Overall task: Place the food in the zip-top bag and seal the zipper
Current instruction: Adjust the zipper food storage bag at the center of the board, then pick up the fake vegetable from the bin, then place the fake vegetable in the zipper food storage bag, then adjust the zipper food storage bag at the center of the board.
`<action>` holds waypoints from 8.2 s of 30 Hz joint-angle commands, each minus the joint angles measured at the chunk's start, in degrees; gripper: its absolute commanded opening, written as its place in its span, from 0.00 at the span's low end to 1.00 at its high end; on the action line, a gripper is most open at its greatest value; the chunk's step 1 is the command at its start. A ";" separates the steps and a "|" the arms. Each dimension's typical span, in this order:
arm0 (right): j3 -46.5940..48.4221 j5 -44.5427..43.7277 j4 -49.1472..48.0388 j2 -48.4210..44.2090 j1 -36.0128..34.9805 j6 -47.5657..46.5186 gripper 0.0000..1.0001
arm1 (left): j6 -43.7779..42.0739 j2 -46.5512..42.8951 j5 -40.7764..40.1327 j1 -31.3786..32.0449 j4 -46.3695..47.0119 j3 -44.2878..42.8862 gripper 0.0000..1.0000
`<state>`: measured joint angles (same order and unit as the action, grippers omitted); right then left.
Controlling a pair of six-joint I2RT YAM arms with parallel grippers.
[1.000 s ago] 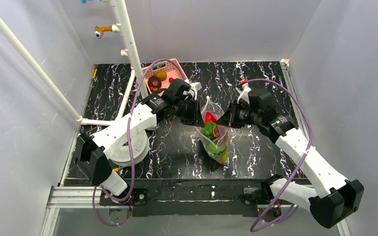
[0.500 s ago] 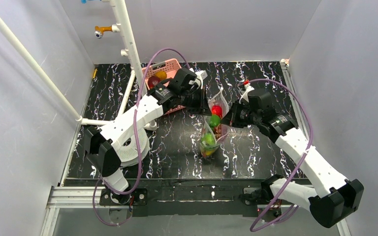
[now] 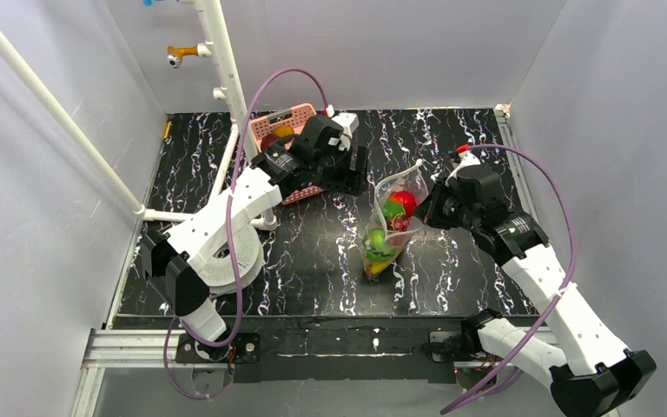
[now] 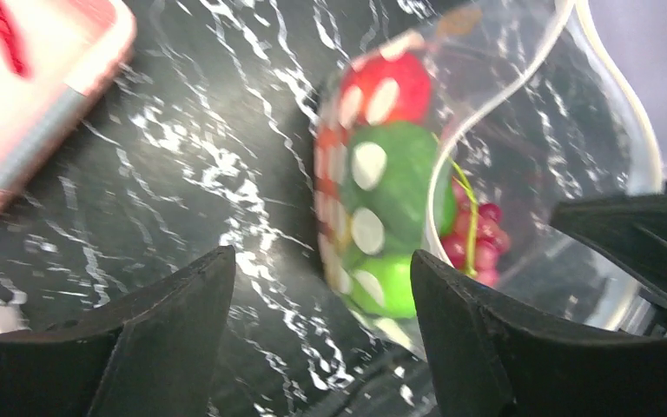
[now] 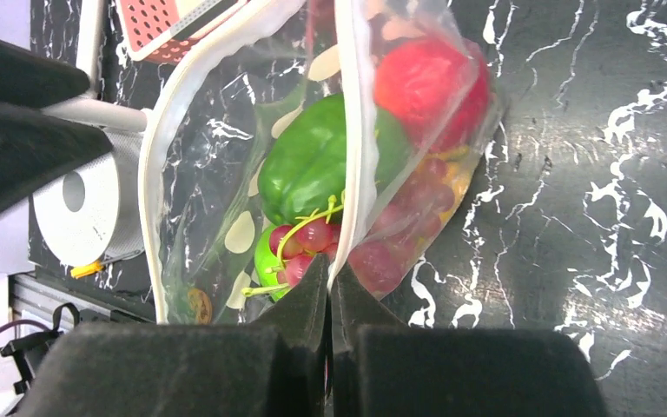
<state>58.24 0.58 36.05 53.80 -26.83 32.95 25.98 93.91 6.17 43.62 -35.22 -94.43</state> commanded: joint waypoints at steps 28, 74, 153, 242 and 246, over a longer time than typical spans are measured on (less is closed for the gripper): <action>3.43 4.11 4.36 -1.04 2.22 -5.77 0.01 | -19.10 32.34 -48.40 -13.51 16.52 -22.48 0.90; 3.55 10.24 3.72 0.55 4.50 -6.45 0.01 | 18.66 46.20 -26.49 -20.15 8.09 -26.43 0.48; 0.59 8.15 -15.21 2.83 -8.24 -0.59 0.01 | 57.14 -6.27 32.04 -9.03 40.32 28.50 0.65; 13.09 2.79 -0.62 9.03 -4.60 -0.41 0.79 | 6.27 -2.81 28.04 -5.91 0.24 6.95 0.00; 13.96 12.31 2.41 12.37 -0.04 15.89 0.74 | 6.23 -2.85 27.97 -5.91 0.20 6.85 0.00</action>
<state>70.46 4.56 37.91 63.94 -30.50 33.21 33.19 91.42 32.67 37.82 -33.56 -85.41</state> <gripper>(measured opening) 0.763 0.009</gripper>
